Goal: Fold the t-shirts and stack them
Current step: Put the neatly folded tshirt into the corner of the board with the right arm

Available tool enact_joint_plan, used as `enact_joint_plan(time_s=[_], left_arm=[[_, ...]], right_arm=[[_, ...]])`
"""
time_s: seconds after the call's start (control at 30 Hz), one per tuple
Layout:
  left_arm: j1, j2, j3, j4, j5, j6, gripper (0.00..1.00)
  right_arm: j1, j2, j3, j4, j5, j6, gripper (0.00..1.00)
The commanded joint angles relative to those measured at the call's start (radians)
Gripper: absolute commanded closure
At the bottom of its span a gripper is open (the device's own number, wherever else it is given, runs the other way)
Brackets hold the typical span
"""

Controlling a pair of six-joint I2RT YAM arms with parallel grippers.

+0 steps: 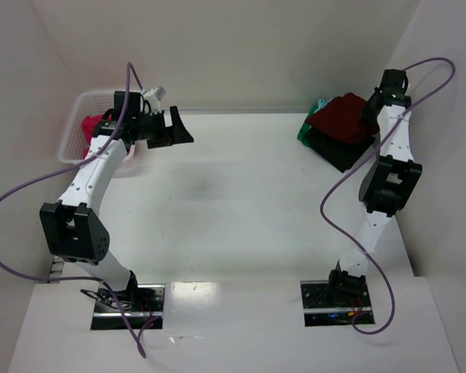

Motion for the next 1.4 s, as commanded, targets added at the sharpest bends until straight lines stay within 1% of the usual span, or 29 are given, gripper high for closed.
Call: enact_joint_plan(time_s=[0.0, 0.03, 0.07, 0.1, 0.13, 0.17, 0.23, 0.27, 0.4, 0.53, 0.63, 0.7, 0.83, 0.9, 0.97, 1.1, 1.27, 1.37], left_arm=[[0.005, 0.003, 0.007, 0.016, 0.024, 0.033, 0.01], [0.005, 0.003, 0.007, 0.016, 0.024, 0.033, 0.01], [0.005, 0.003, 0.007, 0.016, 0.024, 0.033, 0.01], [0.005, 0.003, 0.007, 0.016, 0.024, 0.033, 0.01], [0.005, 0.003, 0.003, 0.016, 0.024, 0.033, 0.01], [0.005, 0.003, -0.002, 0.016, 0.024, 0.033, 0.01], [0.005, 0.003, -0.007, 0.016, 0.034, 0.033, 0.01], [0.005, 0.003, -0.011, 0.016, 0.034, 0.033, 0.01], [0.005, -0.006, -0.011, 0.016, 0.034, 0.033, 0.01], [0.005, -0.020, -0.011, 0.016, 0.029, 0.033, 0.01], [0.005, -0.040, -0.011, 0.016, 0.019, 0.037, 0.01], [0.005, -0.059, -0.011, 0.012, 0.009, 0.042, 0.01], [0.028, -0.094, 0.013, -0.008, -0.006, 0.055, 0.01], [0.028, -0.120, 0.024, -0.015, -0.023, 0.065, 0.01], [0.028, -0.147, 0.024, -0.027, -0.070, 0.075, 0.01], [0.028, -0.187, 0.015, -0.036, -0.165, 0.080, 0.01], [0.028, -0.256, -0.053, 0.008, -0.243, 0.091, 0.01], [0.028, -0.267, -0.059, 0.008, -0.278, 0.091, 0.01]], right_arm=[[-0.006, -0.056, -0.039, 0.095, 0.053, -0.012, 0.70], [-0.006, -0.056, -0.043, 0.101, 0.058, -0.012, 0.53], [-0.006, -0.056, -0.043, 0.107, 0.058, -0.012, 0.39], [-0.006, -0.056, -0.043, 0.112, 0.058, -0.012, 0.28], [-0.006, -0.061, -0.043, 0.116, 0.058, -0.012, 0.21], [-0.006, -0.067, -0.043, 0.116, 0.058, -0.016, 0.17], [-0.002, -0.088, -0.033, 0.116, 0.066, -0.021, 0.04], [0.003, -0.103, -0.033, 0.116, 0.076, -0.021, 0.01], [0.047, -0.182, -0.049, 0.116, 0.076, -0.043, 0.00], [0.115, -0.282, -0.072, 0.112, 0.108, -0.052, 0.00], [0.162, -0.351, -0.124, 0.154, 0.115, -0.052, 0.00], [0.172, -0.367, -0.145, 0.171, 0.097, -0.038, 0.00], [0.172, -0.391, -0.221, 0.181, 0.008, -0.011, 0.00], [0.172, -0.422, -0.305, 0.190, -0.016, 0.007, 0.00], [0.175, -0.474, -0.390, 0.210, -0.023, 0.034, 0.00], [0.208, -0.627, -0.599, 0.266, 0.024, 0.034, 0.00], [0.208, -0.869, -0.765, 0.277, 0.024, 0.074, 0.00], [0.208, -0.958, -0.841, 0.281, 0.024, 0.102, 0.00]])
